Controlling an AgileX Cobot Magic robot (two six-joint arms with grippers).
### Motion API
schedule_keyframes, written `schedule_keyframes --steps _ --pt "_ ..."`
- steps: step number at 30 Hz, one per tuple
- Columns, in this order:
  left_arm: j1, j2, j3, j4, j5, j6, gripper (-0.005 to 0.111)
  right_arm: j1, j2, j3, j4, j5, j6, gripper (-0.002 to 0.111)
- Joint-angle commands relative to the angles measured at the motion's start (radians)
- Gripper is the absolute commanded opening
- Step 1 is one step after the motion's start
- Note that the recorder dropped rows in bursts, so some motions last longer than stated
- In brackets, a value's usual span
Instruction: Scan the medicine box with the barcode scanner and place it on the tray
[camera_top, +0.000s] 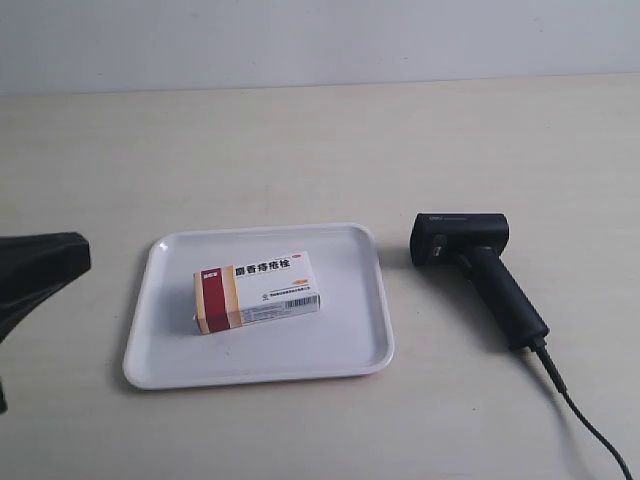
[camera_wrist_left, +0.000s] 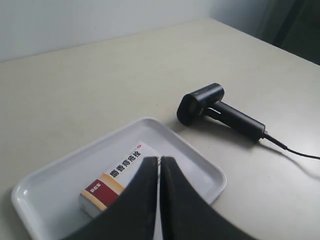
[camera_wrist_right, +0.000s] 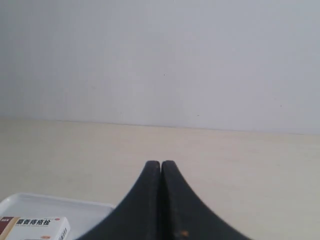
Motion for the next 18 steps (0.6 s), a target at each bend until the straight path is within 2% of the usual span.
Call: schedule_keyframes --steps 1,5,11,18 --pt "-0.005 -0.120 0.081 -0.031 0.009 0.008 0.004 -0.001 -0.025 0.005 0.000 0.001 0.001 0.000" --pt "-0.005 -0.181 0.112 -0.031 0.009 0.014 0.004 -0.001 -0.025 0.005 0.000 0.001 0.001 0.000" --pt "0.009 -0.306 0.095 -0.031 -0.206 0.278 0.004 -0.001 -0.025 0.005 0.000 0.001 0.001 0.000" --pt "0.036 -0.441 0.083 -0.031 -0.347 0.295 0.004 -0.001 -0.025 0.005 0.000 0.001 0.001 0.000"
